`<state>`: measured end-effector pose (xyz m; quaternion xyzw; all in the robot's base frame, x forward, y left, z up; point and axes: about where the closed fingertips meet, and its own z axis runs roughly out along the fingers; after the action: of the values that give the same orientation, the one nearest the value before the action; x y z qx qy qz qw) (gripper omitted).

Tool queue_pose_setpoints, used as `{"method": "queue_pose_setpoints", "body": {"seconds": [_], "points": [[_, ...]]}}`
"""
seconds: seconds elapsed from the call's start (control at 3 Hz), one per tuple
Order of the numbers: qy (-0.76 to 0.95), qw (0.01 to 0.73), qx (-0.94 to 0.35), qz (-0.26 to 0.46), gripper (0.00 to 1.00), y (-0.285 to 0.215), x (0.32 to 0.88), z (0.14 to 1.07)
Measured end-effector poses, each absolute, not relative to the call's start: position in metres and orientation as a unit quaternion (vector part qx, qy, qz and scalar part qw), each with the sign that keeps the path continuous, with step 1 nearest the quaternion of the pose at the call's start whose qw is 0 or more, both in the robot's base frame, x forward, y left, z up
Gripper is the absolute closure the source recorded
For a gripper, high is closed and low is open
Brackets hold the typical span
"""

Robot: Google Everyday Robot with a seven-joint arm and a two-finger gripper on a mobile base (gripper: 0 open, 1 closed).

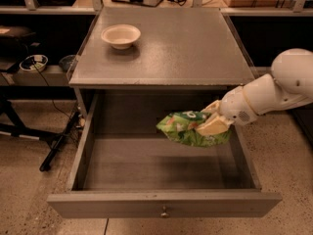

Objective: Pick green rice chip bag from top drawer and place on counter

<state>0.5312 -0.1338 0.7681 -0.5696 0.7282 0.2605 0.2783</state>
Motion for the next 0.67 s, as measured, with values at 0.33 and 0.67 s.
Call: {"method": "queue_pose_setpoints", "body": {"seconds": [0.33, 0.67], "points": [[0.727, 0.336, -0.558, 0.217, 1.00, -0.131, 0.528, 0.828], [0.727, 0.376, -0.545, 0.181, 1.00, -0.130, 0.531, 0.864]]}}
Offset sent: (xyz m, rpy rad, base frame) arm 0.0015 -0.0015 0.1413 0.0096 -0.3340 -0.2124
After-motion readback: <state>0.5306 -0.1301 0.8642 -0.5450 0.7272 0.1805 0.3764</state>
